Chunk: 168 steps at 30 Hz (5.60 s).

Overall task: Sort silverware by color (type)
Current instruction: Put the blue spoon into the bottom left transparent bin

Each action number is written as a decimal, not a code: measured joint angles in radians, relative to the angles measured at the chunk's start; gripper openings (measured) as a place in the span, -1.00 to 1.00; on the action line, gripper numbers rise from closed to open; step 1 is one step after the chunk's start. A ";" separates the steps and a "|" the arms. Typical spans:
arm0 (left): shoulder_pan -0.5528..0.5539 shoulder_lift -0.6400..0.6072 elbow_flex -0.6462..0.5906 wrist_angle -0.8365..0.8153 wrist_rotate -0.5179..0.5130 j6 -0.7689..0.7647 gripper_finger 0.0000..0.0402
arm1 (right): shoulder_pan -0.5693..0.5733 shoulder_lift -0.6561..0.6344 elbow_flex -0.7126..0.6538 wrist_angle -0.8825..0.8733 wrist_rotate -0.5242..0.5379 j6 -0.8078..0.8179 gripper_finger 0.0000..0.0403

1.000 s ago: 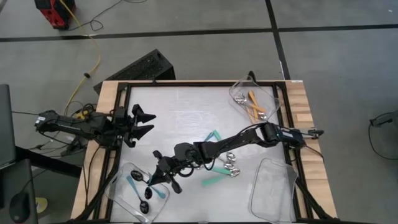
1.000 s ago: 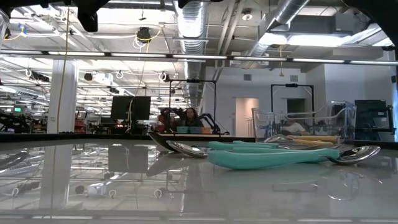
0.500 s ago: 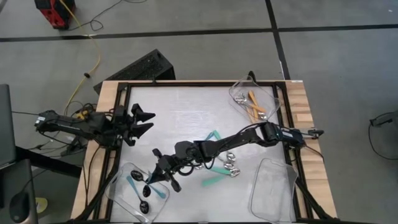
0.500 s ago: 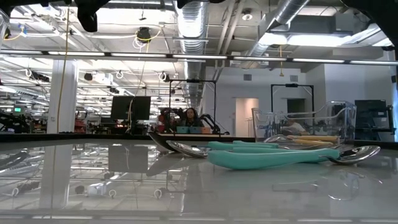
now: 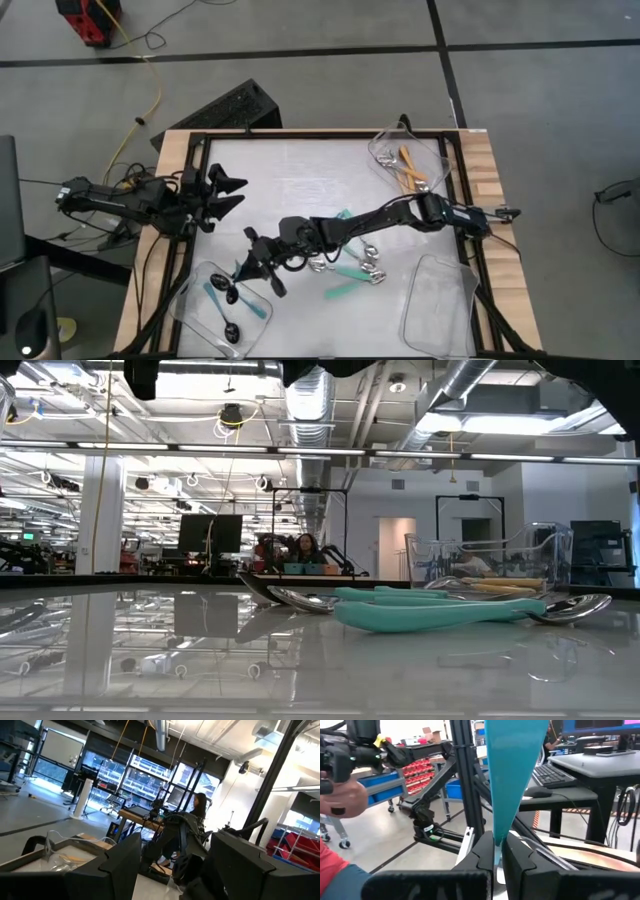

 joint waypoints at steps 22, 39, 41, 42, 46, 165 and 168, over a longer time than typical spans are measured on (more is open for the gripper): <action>0.000 0.000 0.000 -0.036 -0.003 0.000 0.12 | 0.034 0.070 0.076 -0.034 -0.024 -0.045 -0.82; 0.000 0.000 0.001 -0.068 -0.002 0.014 0.12 | 0.029 0.244 0.346 -0.240 -0.060 -0.005 -0.82; 0.000 0.000 0.001 -0.069 -0.002 0.010 0.12 | 0.029 0.242 0.349 -0.246 -0.066 0.007 -0.82; 0.000 0.000 0.001 -0.069 -0.002 0.010 0.12 | 0.030 0.242 0.349 -0.255 -0.068 0.020 -0.82; 0.000 0.000 0.001 -0.070 -0.002 0.009 0.12 | 0.031 0.244 0.347 -0.319 -0.068 0.021 -0.82; 0.000 0.000 0.000 -0.113 -0.003 -0.017 0.12 | 0.006 0.244 0.329 -0.408 -0.092 -0.035 -0.81; 0.000 0.000 0.000 -0.116 -0.003 -0.017 0.12 | 0.006 0.244 0.322 -0.414 -0.091 -0.035 -0.81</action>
